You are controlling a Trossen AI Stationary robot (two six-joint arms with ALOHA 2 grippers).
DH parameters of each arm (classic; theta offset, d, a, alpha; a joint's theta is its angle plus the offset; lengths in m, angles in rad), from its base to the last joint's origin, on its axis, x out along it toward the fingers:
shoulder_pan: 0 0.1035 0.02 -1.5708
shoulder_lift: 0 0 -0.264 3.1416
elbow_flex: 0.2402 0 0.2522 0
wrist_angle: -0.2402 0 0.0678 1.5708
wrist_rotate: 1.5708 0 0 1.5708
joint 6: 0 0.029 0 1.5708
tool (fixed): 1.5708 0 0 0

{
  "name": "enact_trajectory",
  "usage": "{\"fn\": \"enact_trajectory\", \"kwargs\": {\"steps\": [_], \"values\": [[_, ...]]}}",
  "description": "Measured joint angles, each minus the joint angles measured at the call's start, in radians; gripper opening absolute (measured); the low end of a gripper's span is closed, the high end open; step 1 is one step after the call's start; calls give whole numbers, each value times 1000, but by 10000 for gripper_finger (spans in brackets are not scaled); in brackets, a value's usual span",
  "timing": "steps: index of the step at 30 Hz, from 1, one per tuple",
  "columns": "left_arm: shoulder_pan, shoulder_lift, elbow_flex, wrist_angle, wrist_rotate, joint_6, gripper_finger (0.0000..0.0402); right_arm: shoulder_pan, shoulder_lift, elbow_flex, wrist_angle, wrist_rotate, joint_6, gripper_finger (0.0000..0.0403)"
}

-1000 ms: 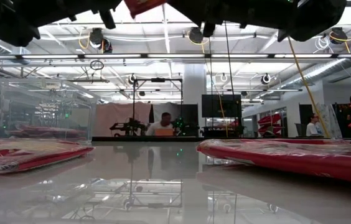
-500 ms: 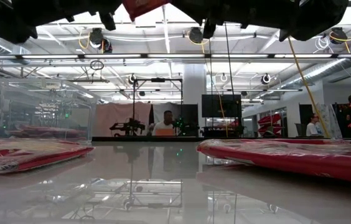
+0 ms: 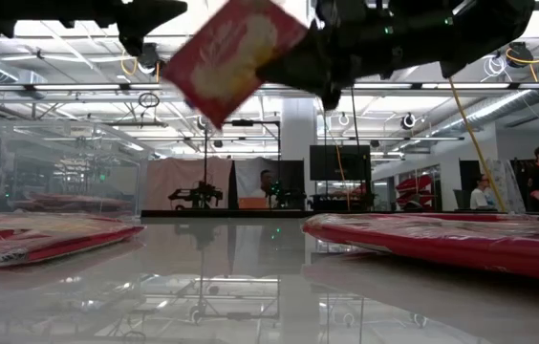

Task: Sort popcorn bags into baskets
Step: Stack the red popcorn pack into the bin

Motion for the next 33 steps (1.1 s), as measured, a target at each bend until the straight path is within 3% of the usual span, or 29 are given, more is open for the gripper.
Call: {"fn": "enact_trajectory", "kwargs": {"steps": [6,14,20,26,33], "values": [[-8,72,19,-6,32,-50,194,1,0,0,-94,0,85,3],[-8,278,115,-57,10,-62,187,2,0,0,-98,-2,91,4],[-8,361,172,-102,0,-58,186,18,0,0,-120,-2,90,4],[-15,364,179,-109,7,-56,186,32,0,0,-149,-2,90,4],[-35,261,180,-157,-38,-23,186,35,0,0,-172,-6,91,4]]}}
